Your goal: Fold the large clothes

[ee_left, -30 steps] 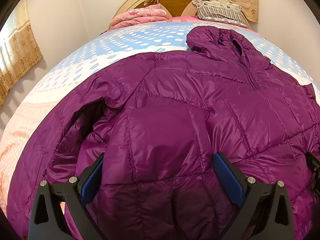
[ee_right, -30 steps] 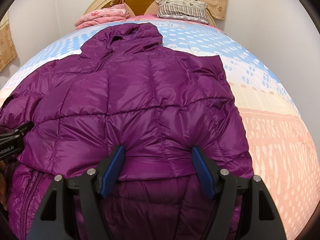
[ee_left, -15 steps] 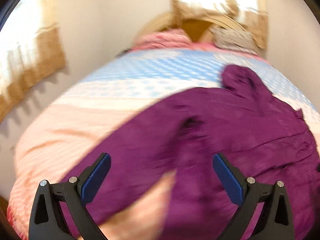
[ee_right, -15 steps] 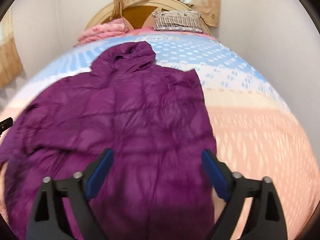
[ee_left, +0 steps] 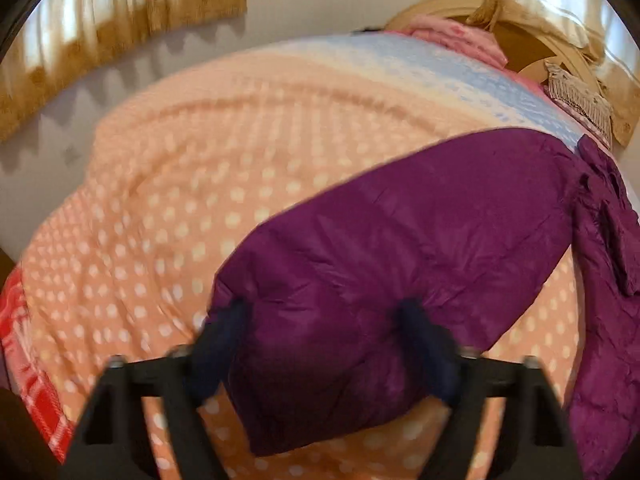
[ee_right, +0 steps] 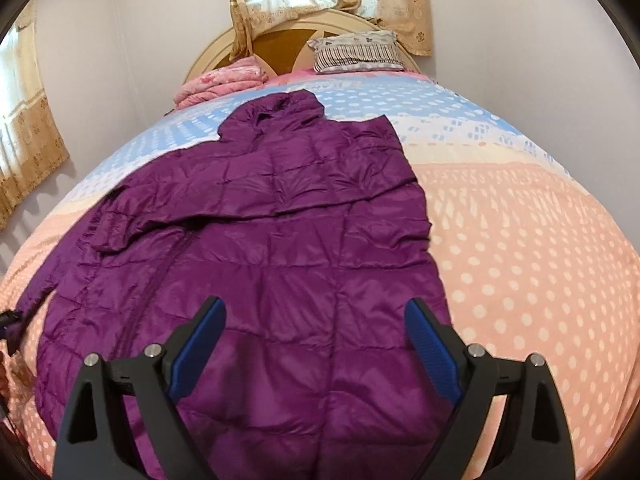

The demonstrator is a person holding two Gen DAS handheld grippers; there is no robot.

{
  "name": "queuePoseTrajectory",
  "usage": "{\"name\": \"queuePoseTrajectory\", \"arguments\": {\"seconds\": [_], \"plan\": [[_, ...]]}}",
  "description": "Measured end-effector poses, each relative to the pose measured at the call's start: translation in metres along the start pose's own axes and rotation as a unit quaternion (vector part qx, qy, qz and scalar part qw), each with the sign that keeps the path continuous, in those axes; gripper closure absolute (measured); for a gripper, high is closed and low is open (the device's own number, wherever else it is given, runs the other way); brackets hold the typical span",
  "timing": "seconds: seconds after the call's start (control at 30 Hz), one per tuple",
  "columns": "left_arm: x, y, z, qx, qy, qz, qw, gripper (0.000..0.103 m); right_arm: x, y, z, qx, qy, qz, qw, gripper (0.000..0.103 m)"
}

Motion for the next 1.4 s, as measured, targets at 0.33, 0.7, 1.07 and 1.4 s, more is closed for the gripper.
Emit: {"name": "queuePoseTrajectory", "arguments": {"seconds": [0.33,0.7,1.07,1.4], "plan": [[-0.041,0.084,-0.097,-0.164,0.0,0.08,0.9833,0.096,-0.042,0.006,-0.022,-0.039,-0.028,0.046,0.998,0.01],[-0.229,0.07,-0.151,-0.228,-0.103,0.225,0.9417,0.096,-0.074,0.0,-0.025,-0.04,-0.036,0.076,0.996,0.01],[-0.378,-0.034,-0.16,-0.261,-0.147,0.338,0.8923,0.023,-0.087,-0.006,-0.017,-0.023,-0.038,0.073,0.996,0.01],[-0.327,0.003,-0.154,-0.297,-0.107,0.275,0.9083,0.007,-0.069,0.02,-0.023,-0.01,-0.007,0.065,0.998,0.01]]}}
Point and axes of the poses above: each gripper's, at about its wrist camera, not at the fingertips, and z roughly the way its jaws point, x to its left, y to its top, the point moved 2 cm from there along z, roughly the way its jaws point
